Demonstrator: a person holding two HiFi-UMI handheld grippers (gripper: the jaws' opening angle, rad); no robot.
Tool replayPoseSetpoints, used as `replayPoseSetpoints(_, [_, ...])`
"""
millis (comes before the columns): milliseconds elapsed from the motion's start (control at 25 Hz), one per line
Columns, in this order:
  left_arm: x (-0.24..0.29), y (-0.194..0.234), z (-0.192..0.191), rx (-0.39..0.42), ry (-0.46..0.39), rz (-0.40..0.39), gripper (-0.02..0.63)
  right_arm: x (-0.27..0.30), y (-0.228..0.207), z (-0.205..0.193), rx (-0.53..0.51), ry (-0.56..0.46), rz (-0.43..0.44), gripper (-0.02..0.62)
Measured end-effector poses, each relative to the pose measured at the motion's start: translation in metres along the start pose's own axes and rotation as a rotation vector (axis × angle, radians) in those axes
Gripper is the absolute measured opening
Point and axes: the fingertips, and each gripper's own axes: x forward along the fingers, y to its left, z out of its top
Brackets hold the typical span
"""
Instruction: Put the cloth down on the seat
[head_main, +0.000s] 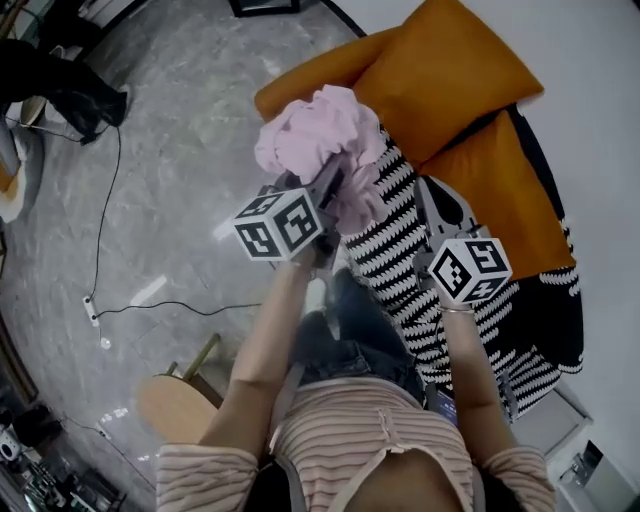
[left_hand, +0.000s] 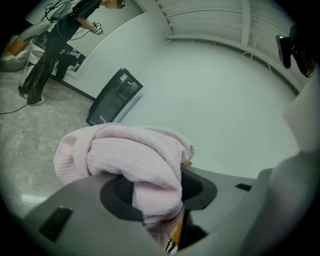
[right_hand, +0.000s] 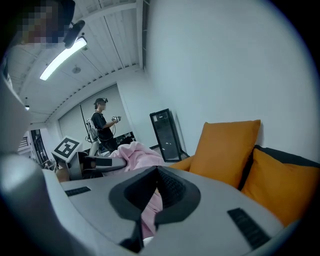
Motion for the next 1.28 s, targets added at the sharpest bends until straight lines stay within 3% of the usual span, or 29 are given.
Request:
replayPoseSetpoints(560, [0.114,0.070,-0.027,-0.069,0.044,0.106,0.183,0.093,-0.055,-0.038,-0.019,0.137,0.043,0.008])
replayPoseSetpoints(1280, [0.207,0.172,-0.106,-0.194,0.132,0.233,0.183,0.165,-0.097,-0.113,0.019,0.290,0.058,0.008])
